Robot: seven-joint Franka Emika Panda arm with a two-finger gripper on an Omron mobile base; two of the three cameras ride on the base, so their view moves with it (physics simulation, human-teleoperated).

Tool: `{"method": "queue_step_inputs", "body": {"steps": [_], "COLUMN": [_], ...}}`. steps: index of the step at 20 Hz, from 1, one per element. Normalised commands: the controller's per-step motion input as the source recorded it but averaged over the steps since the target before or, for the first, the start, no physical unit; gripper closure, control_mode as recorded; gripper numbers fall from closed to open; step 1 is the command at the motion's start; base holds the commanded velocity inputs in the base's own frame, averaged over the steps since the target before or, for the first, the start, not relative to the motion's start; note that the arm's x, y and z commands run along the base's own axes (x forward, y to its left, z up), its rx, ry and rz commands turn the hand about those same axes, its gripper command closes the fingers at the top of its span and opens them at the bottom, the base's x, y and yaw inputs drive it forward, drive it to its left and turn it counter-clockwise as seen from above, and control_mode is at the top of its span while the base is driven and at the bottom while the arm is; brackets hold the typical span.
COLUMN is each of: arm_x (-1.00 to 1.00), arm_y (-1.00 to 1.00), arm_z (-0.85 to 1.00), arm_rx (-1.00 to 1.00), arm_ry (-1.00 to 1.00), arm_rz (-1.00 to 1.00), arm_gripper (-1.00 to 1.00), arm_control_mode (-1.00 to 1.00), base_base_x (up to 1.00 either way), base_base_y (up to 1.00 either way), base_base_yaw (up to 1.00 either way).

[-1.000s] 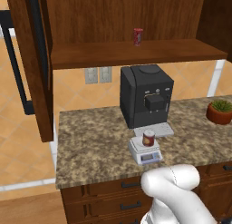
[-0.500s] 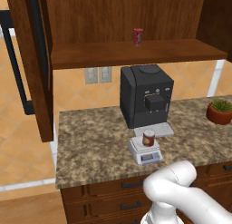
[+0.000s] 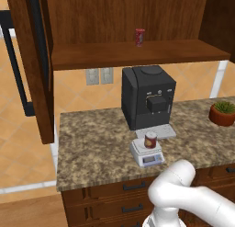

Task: Pick the canned food and place it on the digital scale for weighing, and close the cabinet.

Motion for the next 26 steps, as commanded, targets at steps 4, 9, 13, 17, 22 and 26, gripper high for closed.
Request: {"method": "queue_step_inputs", "body": {"steps": [4, 9, 13, 17, 22, 26], "arm_x": [0.11, 0.3, 0.26, 0.38, 0.86, 0.9], "arm_y": [0.23, 0.6, 0.91, 1.0, 1.0, 1.0], "arm_z": [0.73, 0.47, 0.27, 0.26, 0.01, 0.0], "arm_rx": [-0.08, -0.16, -0.22, -0.27, -0.24, -0.14], "arm_ry": [0.12, 0.2, 0.19, 0.17, 0.14, 0.01], "arm_rz": [-0.14, -0.15, -0.14, -0.21, -0.36, -0.31], "arm_gripper": [-1.0, -1.0, -1.0, -1.0, -1.0, -1.0], "arm_control_mode": [-1.0, -1.0, -1.0, -1.0, -1.0, -1.0], "base_base_x": [0.0, 0.0, 0.0, 0.0, 0.0, 0.0], "base_base_y": [0.0, 0.0, 0.0, 0.0, 0.0, 0.0], "base_base_yaw": [0.0, 0.0, 0.0, 0.0, 0.0, 0.0]}}
